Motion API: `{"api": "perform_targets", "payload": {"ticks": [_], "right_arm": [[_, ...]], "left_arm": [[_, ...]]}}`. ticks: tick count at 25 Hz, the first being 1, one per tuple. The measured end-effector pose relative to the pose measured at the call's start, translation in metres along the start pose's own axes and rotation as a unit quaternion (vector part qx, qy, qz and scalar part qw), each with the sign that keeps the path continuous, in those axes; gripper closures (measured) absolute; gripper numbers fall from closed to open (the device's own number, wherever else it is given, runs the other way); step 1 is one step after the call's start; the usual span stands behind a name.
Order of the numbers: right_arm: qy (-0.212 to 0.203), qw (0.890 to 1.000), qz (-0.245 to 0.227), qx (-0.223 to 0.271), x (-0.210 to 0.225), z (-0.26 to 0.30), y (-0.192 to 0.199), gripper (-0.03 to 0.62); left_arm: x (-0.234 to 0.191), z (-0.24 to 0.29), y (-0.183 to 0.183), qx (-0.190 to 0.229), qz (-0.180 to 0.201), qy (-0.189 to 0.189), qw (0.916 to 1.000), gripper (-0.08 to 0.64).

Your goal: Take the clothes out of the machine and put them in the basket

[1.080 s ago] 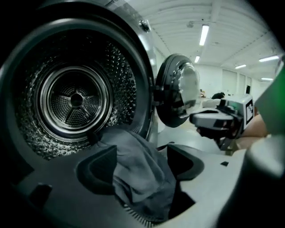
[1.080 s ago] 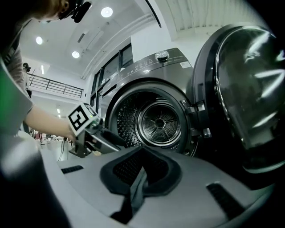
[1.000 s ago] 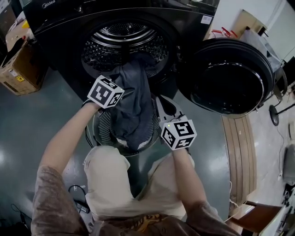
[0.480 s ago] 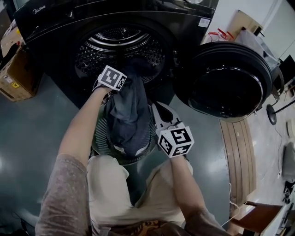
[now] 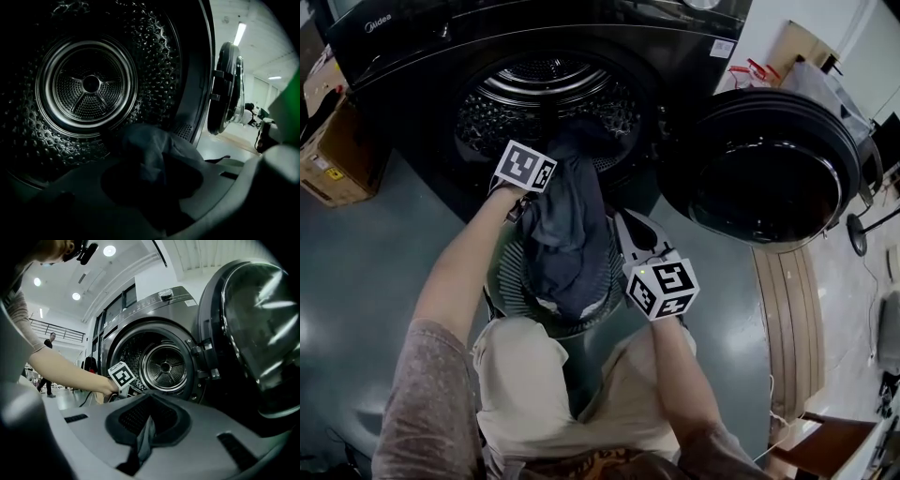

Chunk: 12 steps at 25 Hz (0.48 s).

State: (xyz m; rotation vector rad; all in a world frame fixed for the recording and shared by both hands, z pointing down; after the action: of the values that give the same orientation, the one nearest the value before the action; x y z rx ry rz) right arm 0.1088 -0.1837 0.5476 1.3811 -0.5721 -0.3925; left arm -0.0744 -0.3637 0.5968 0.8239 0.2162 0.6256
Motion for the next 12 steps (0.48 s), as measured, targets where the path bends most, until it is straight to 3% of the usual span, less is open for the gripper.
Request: {"api": "perform_targets", "payload": {"ticks": [3,12], "right_arm": [[-0.004,1.0,0.0,0.002,0.0,0.0,-0.001,0.597],[-0.013,1.0,0.007,0.011,-0.002,-0.001,-0.002,0.597]], "left_arm": [[0.015,-0.015,0.002,0.004,0.009,0.015,0.9998,0.448],[0.078,-0.092,0.034,-0.008,0.05,0.109,0.9928,0.453]]}}
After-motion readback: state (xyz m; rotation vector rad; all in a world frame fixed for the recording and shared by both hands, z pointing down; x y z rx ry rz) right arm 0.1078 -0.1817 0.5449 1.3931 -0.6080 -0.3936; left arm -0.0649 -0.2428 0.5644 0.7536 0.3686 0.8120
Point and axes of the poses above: the fingertips, and each gripper's own axes: z forward along the fingers, x to its right, y out of its underside, the point moved 5 cm from there along -z, backward along the fingers, and after that the axes turned 2 degrees about -y, right-handed, at the moved point
